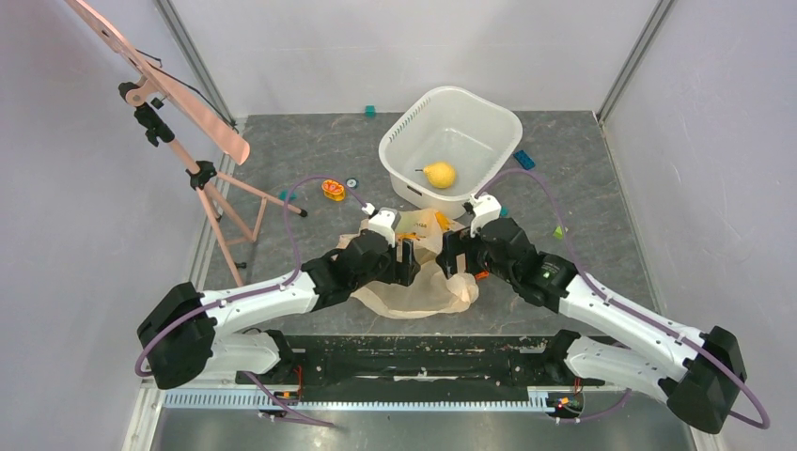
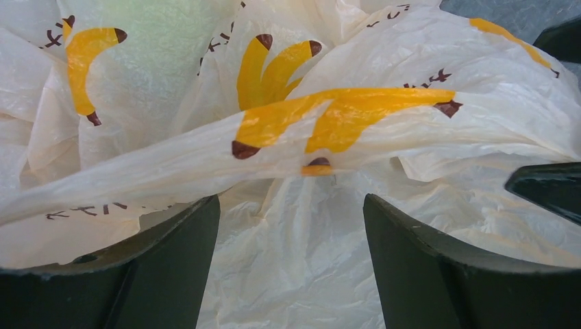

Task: Take the fake fruits out of the plastic bag
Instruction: Adjust the plastic bag at the center of the board.

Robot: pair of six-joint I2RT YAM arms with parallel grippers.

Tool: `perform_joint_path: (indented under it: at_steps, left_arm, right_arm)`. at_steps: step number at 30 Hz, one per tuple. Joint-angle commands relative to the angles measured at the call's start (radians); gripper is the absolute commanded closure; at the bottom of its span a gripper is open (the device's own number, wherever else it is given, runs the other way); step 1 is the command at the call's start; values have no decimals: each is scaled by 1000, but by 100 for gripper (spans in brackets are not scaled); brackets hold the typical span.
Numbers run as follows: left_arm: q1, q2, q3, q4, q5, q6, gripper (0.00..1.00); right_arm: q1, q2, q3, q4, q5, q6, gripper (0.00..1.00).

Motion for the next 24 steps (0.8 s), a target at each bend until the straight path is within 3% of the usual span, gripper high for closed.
perform_joint_path:
  at_steps: [1, 7, 10, 11, 16, 24]
  left_arm:
    - [-5, -3, 21, 29, -28, -14, 17]
    - [-7, -27, 5, 27, -16, -16, 19]
    - [-16, -49, 5, 12, -15, -10, 21]
    - [-20, -59, 4, 12, -17, -6, 22]
    - [-57, -136, -3, -62, -39, -6, 24]
    - [-146, -221, -7, -134, -95, -18, 26]
  right_arm:
    - [13, 7, -32, 47, 47, 21, 8]
    - [19, -48, -77, 152, -73, 37, 72]
    - [32, -97, -76, 182, -137, 76, 96]
    - [42, -118, -73, 191, -145, 92, 100]
    - [155, -178, -30, 176, -156, 175, 100]
    - [562, -76, 93, 124, 155, 210, 100]
